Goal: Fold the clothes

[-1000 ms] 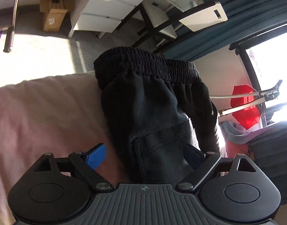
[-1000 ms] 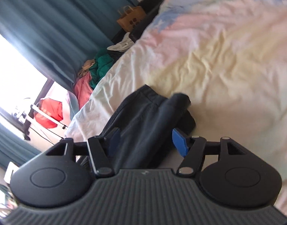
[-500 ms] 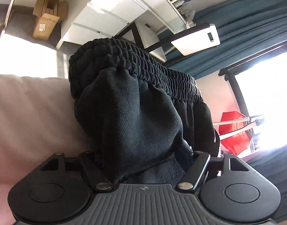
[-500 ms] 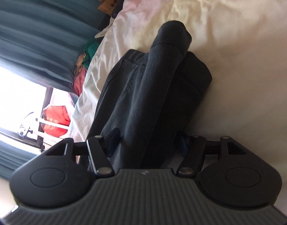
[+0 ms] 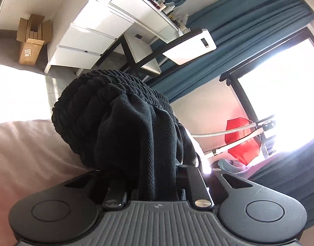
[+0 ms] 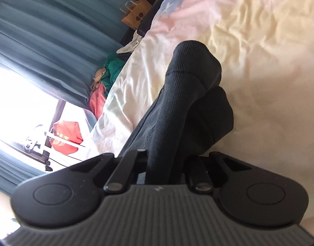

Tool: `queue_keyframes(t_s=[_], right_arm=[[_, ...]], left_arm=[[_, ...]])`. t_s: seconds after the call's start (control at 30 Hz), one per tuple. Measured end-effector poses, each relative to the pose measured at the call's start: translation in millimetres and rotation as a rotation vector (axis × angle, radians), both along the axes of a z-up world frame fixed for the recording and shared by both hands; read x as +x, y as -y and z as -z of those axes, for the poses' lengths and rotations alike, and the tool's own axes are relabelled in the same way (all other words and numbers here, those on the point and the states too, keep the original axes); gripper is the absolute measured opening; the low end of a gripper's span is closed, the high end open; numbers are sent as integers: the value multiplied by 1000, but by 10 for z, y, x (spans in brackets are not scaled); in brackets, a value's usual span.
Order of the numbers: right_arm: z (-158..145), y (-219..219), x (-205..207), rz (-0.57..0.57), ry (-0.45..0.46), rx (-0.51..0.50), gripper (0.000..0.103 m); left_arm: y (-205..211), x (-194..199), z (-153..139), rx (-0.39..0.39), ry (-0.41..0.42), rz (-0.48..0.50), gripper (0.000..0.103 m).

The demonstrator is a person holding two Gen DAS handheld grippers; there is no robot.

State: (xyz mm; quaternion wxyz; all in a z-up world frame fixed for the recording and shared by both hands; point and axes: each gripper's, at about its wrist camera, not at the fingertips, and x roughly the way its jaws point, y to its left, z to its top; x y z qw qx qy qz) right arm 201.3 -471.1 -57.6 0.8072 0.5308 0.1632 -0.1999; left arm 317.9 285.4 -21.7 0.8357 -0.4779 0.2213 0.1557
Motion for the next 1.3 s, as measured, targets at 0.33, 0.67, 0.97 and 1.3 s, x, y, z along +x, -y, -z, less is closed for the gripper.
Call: queue_keyframes(t_s=[0.33,0.67,0.97,1.3], right_arm=[[-97,28,-1084,2,0,102,11],[194,75,-1616,5,-25,206,11],[368,83,-1614,-7,-48,191,11],[337,83,-1630,1,-48,184,11]], left_arm=[[-426,-1449,-354,-56,-104,42,16],[-782,-2410,389,-108,-186,80,17],[-656,-2647,479,-77,-185,126,38],[-394,-2903,-63,182,-312,289,80]])
